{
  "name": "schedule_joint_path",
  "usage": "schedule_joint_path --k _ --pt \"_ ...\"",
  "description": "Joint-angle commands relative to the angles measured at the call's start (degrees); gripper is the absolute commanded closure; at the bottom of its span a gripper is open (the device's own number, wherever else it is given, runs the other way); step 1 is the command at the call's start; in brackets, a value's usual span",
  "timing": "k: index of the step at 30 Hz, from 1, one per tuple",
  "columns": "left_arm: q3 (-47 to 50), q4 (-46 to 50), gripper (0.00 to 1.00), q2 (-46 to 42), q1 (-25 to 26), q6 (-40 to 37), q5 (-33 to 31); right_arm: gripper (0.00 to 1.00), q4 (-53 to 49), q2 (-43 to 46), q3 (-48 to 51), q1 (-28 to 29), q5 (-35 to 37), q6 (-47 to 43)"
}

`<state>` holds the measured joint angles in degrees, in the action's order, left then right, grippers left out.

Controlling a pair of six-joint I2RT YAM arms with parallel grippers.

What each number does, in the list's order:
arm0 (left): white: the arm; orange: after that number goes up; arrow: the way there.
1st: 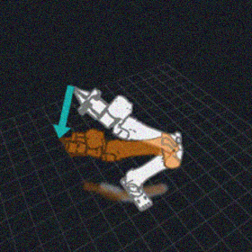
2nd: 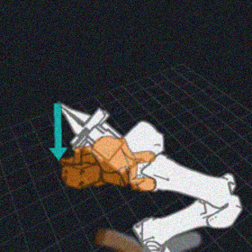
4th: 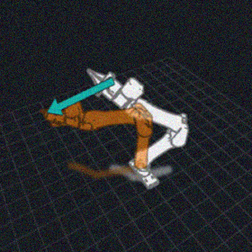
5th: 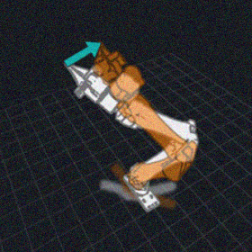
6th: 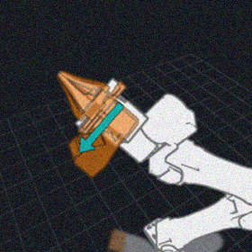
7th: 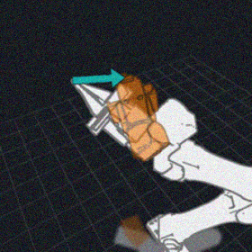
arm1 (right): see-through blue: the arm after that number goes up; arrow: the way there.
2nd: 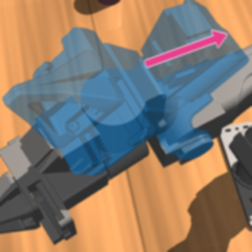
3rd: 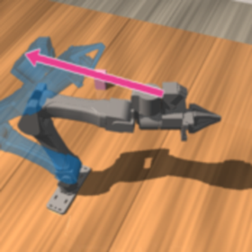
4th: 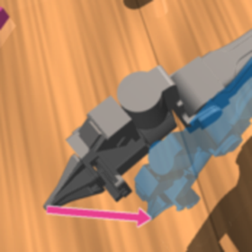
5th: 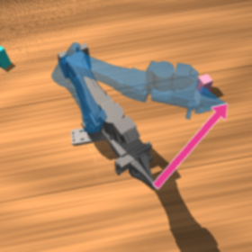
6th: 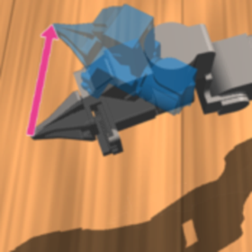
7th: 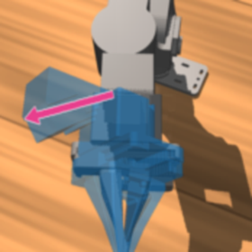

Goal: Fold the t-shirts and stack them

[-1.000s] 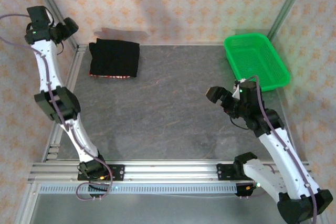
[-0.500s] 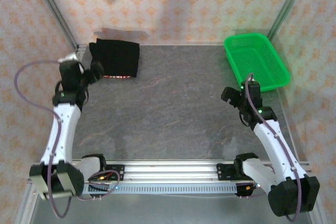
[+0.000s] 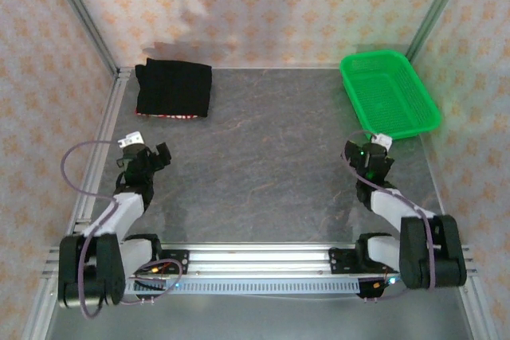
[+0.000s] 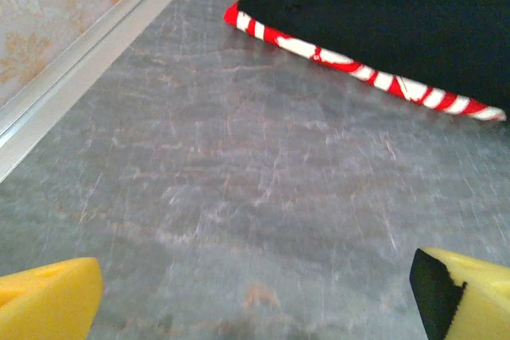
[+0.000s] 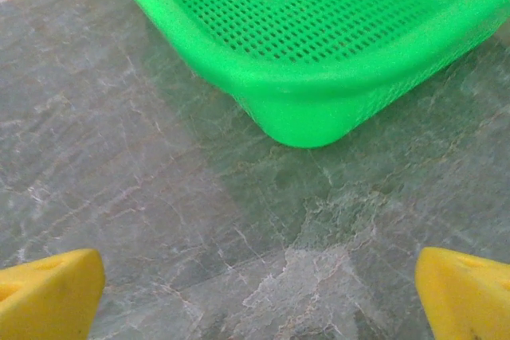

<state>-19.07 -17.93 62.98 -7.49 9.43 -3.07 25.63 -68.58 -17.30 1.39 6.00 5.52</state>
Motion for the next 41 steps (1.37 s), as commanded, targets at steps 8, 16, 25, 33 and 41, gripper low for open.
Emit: schedule_joint_path --k 8,16,25,33,41 --pt "-1.4 -26.0 0.00 16.2 1.9 -3.2 5.8 0.00 25.5 -9.8 0.7 -2.2 -0.9 -3.5" --pt "-3.3 -29.7 0.00 23.4 7.1 -9.0 4.5 0.01 27.9 -19.4 -3.2 -2.6 -3.9 -4.6" --pt "-5.1 -25.2 0.00 22.9 8.3 -9.4 1.4 0.01 24.7 -19.7 -4.8 -1.6 -6.0 -6.9" --pt "-5.3 -24.8 0.00 22.8 8.5 -9.5 1.2 0.01 24.6 -19.8 -4.9 -1.5 -6.7 -7.1" --pt "-5.2 -24.8 0.00 22.8 8.6 -9.5 1.1 0.01 25.1 -19.7 -4.6 -1.5 -6.7 -7.0"
